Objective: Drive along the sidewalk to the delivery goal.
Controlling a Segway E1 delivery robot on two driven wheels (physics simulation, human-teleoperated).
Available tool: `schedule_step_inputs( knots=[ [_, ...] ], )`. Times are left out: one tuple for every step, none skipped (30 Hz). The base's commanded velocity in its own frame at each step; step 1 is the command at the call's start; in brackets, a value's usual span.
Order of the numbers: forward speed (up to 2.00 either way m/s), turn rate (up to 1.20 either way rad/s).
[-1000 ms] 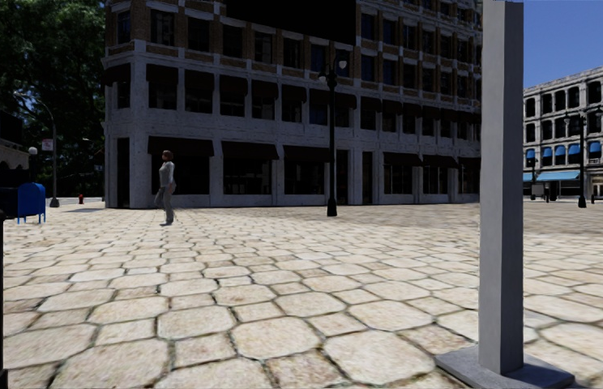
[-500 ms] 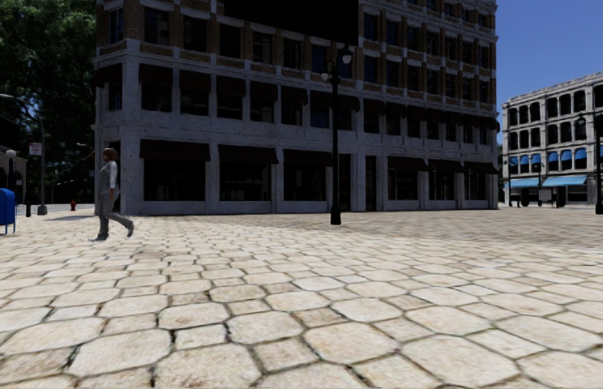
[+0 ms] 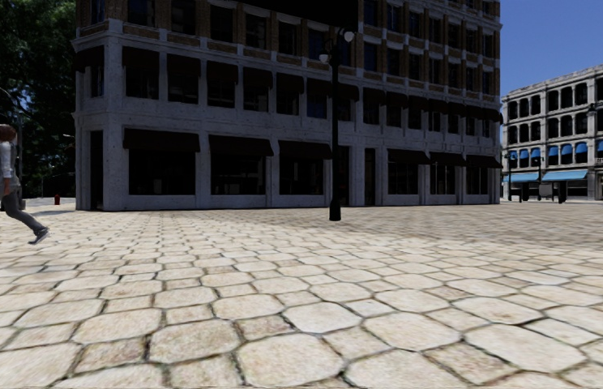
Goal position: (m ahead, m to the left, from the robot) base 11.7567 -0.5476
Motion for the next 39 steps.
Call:
schedule_step_inputs(
  knots=[
    [1.95, 0.00],
    [1.96, 0.00],
    [1.97, 0.00],
    [1.97, 0.00],
    [1.98, 0.00],
    [2.00, 0.00],
    [2.00, 0.00],
    [2.00, 0.00],
    [2.00, 0.00],
    [2.00, 0.00],
    [2.00, 0.00],
    [2.00, 0.00],
    [2.00, 0.00],
    [2.00, 0.00],
    [2.00, 0.00],
    [2.00, 0.00],
    [2.00, 0.00],
    [2.00, 0.00],
    [2.00, 0.00],
    [2.00, 0.00],
    [2.00, 0.00],
    [2.00, 0.00],
    [2.00, 0.00],
    [2.00, 0.00],
    [2.00, 0.00],
    [2.00, 0.00],
    [2.00, 0.00],
    [2.00, 0.00],
    [2.00, 0.00],
    [2.00, 0.00],
    [2.00, 0.00],
    [2.00, 0.00],
    [2.00, 0.00],
    [2.00, 0.00],
    [2.00, 0.00],
    [2.00, 0.00],
    [2.00, 0.00],
    [2.00, 0.00],
    [2.00, 0.00]
  ],
)
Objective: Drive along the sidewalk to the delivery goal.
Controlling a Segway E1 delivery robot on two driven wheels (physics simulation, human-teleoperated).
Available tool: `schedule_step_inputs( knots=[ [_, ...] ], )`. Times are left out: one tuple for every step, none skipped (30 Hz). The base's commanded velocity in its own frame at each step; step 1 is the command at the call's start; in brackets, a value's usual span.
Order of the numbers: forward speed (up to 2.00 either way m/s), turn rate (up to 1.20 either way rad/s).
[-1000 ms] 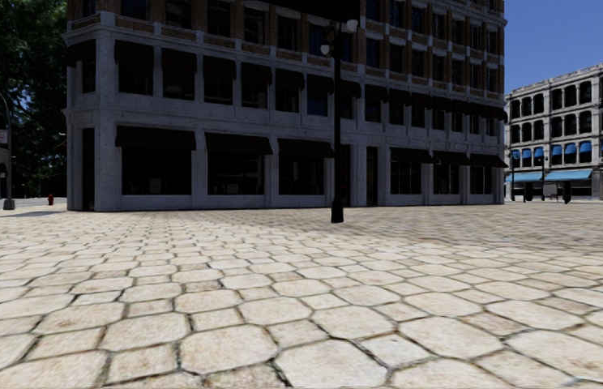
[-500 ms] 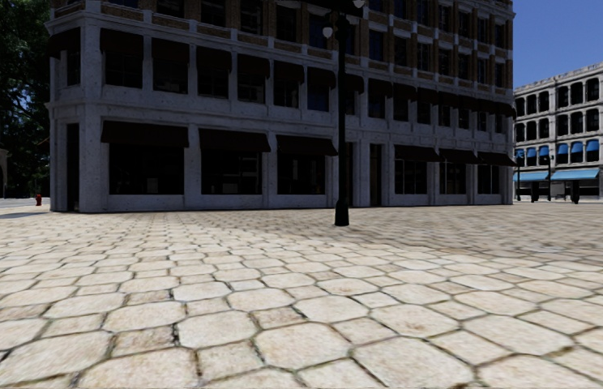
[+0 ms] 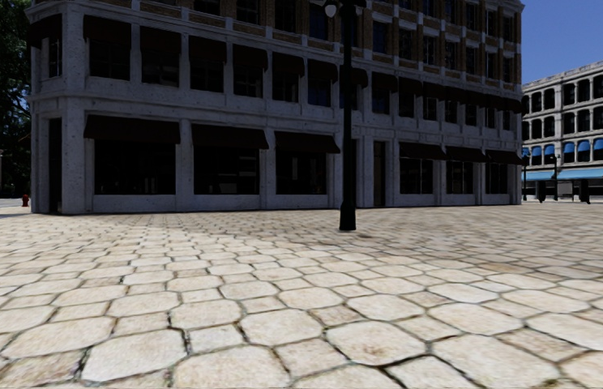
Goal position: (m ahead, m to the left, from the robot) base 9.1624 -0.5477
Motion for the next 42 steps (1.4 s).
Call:
schedule_step_inputs(
  knots=[
    [2.00, 0.00],
    [2.00, 0.00],
    [2.00, 0.00],
    [2.00, 0.00],
    [2.00, 0.00],
    [2.00, 0.00],
    [2.00, 0.00],
    [2.00, 0.00],
    [2.00, 0.00],
    [2.00, 0.00],
    [2.00, 0.02],
    [2.00, 0.02],
    [2.00, 0.00],
    [2.00, 0.00],
    [2.00, 0.00],
    [2.00, 0.00],
    [2.00, 0.00],
    [2.00, 0.00],
    [2.00, 0.00],
    [2.00, 0.00],
    [2.00, 0.00],
    [2.00, 0.00],
    [2.00, 0.00],
    [2.00, 0.00],
    [2.00, 0.00],
    [2.00, 0.00],
    [2.00, 0.00],
    [2.00, 0.00],
    [2.00, 0.00],
    [2.00, 0.00],
    [2.00, 0.00],
    [2.00, 0.00],
    [2.00, 0.00],
    [2.00, 0.00],
    [2.00, 0.00],
    [2.00, 0.00],
    [2.00, 0.07],
    [2.00, 0.26],
    [2.00, 0.26],
    [2.00, 0.32],
    [2.00, 0.34],
    [2.00, 0.36]
  ],
)
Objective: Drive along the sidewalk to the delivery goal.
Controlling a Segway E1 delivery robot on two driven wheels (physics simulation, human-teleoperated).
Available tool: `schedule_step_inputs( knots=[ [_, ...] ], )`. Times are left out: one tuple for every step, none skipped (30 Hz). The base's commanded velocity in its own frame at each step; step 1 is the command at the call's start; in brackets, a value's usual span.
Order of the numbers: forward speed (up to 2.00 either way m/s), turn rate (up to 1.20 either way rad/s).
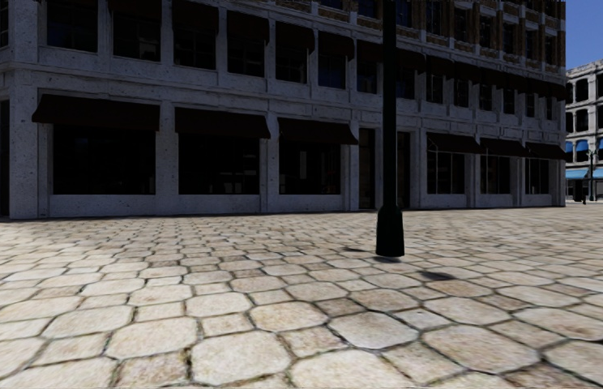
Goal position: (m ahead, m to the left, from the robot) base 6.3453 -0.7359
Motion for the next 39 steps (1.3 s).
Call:
schedule_step_inputs(
  knots=[
    [2.00, 0.36],
    [2.00, 0.36],
    [2.00, 0.36],
    [2.00, 0.31],
    [2.00, 0.18],
    [2.00, 0.18],
    [2.00, 0.00],
    [2.00, 0.00],
    [2.00, 0.00],
    [2.00, 0.00],
    [2.00, 0.00],
    [2.00, 0.00],
    [2.00, 0.00],
    [2.00, 0.00],
    [2.00, 0.00],
    [2.00, 0.00],
    [2.00, 0.00],
    [2.00, 0.00],
    [2.00, 0.00],
    [2.00, 0.00],
    [2.00, 0.00],
    [2.00, 0.00],
    [2.00, 0.00],
    [2.00, 0.00],
    [2.00, 0.00],
    [2.00, 0.00],
    [2.00, 0.00],
    [2.00, 0.00],
    [2.00, 0.00],
    [2.00, 0.00],
    [2.00, 0.00],
    [2.00, 0.10],
    [2.00, 0.22],
    [2.00, 0.31],
    [2.00, 0.31],
    [2.00, 0.34],
    [2.00, 0.41],
    [2.00, 0.41],
    [2.00, 0.44]
  ],
)
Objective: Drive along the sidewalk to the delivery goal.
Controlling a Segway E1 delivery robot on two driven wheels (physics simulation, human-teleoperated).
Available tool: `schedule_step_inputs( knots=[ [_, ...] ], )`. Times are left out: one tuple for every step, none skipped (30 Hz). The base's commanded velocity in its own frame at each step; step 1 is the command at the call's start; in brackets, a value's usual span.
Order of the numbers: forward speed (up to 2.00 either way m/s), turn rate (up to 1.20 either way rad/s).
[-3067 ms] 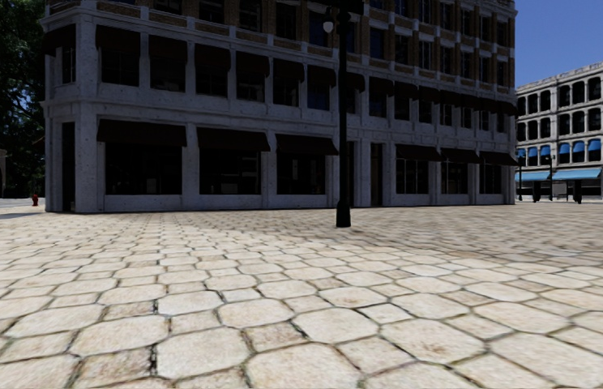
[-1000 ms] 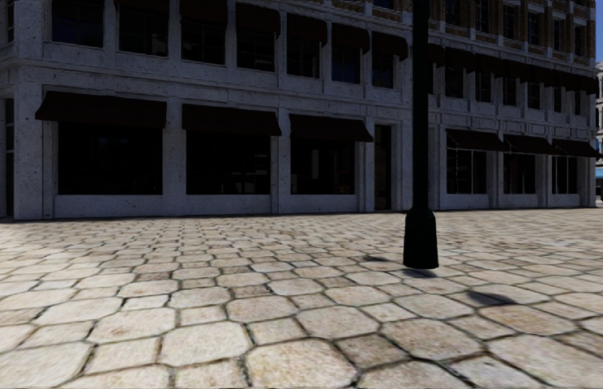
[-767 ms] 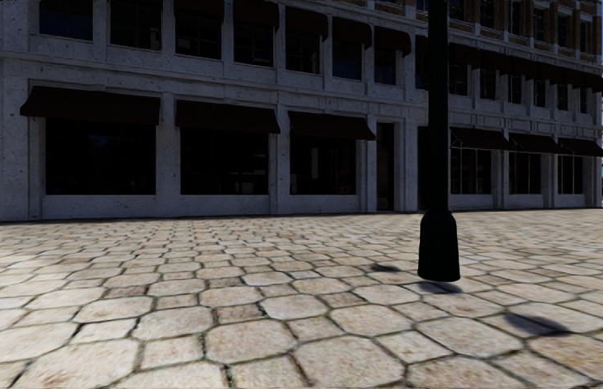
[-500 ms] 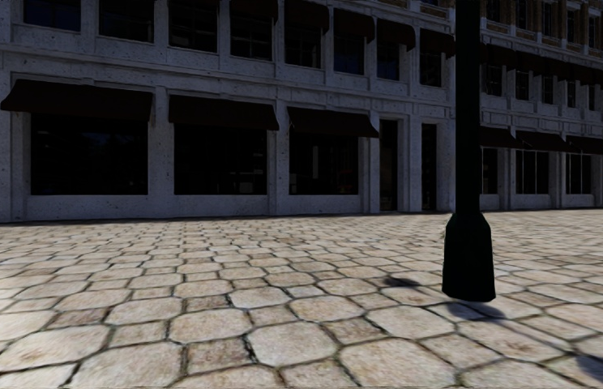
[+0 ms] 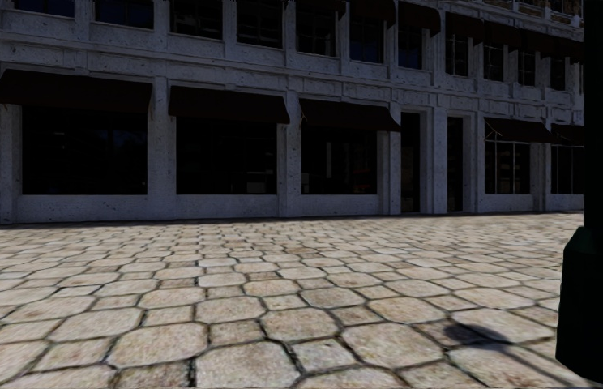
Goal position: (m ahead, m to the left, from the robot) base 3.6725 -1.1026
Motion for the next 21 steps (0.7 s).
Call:
schedule_step_inputs(
  knots=[
    [2.00, 0.00],
    [2.00, 0.00],
    [2.00, 0.00],
    [2.00, 0.00],
    [2.00, 0.00],
    [2.00, 0.00],
    [2.00, 0.00],
    [2.00, 0.00],
    [2.00, 0.00],
    [2.00, 0.00],
    [2.00, 0.00],
    [2.00, 0.00],
    [2.00, -0.26],
    [2.00, -0.50],
    [2.00, -0.50],
    [2.00, -0.58],
    [2.00, -0.60],
    [2.00, -0.60],
    [2.00, -0.60],
    [2.00, -0.49],
    [2.00, -0.38]
  ],
)
